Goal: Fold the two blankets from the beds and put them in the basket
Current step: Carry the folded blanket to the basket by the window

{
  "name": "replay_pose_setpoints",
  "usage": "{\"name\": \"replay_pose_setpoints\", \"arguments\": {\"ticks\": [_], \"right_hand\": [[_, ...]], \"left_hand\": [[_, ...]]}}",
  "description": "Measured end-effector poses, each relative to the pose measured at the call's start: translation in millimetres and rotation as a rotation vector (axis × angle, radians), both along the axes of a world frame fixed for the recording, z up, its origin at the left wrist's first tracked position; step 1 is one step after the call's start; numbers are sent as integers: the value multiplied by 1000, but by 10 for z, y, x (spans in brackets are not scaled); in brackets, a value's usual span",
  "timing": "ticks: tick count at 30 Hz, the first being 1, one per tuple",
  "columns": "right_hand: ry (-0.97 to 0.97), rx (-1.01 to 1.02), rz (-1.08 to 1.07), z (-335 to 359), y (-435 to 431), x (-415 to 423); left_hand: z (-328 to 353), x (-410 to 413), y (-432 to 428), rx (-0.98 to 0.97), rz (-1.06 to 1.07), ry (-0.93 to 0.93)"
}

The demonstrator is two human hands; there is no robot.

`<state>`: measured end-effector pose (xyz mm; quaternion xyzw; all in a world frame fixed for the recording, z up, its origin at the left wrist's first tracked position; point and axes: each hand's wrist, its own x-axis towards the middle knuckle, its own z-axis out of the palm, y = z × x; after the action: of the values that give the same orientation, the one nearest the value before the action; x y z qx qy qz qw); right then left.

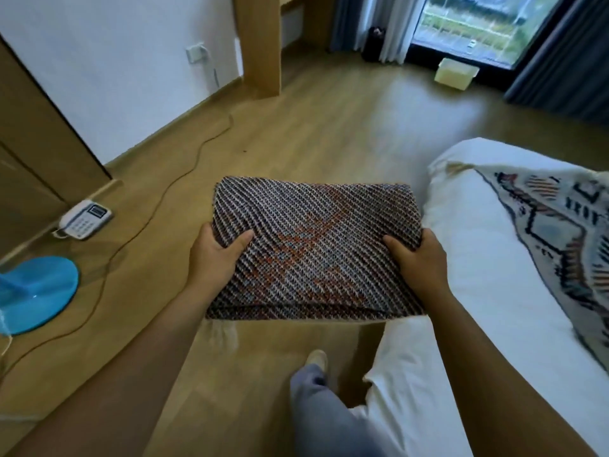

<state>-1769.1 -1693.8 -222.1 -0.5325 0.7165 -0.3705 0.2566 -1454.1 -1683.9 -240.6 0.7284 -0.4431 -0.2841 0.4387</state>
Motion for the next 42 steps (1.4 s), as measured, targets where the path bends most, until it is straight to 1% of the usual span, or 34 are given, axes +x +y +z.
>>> {"name": "replay_pose_setpoints", "arguments": {"ticks": [4, 9, 15, 18, 26, 30, 36, 42], "right_hand": [[-10, 13, -134, -6, -738, -475], [-6, 19, -240, 48, -1643, -948], [-7, 10, -305, 14, -2703, -1246], [-2, 5, -342, -46, -3336, -1387], [-80, 4, -467, -40, -4888, -1669], [-72, 5, -522, -37, -5520, -1943], [-38, 1, -602, -111, -6596, -2734], [-80, 7, -595, -39, -7793, -3752]], "left_hand": [[4, -547, -1117, -16, -104, 25], [44, -1081, -2283, 4, -195, 35], [54, -1436, -3542, -31, -280, 35], [6, -1574, -4303, -37, -335, 24], [44, -2008, -6250, -35, -475, -7], [38, -2365, -7065, -10, -538, 6], [-52, -3271, -8291, 17, -615, 18], [40, -4232, -9452, 12, -600, -4]]}}
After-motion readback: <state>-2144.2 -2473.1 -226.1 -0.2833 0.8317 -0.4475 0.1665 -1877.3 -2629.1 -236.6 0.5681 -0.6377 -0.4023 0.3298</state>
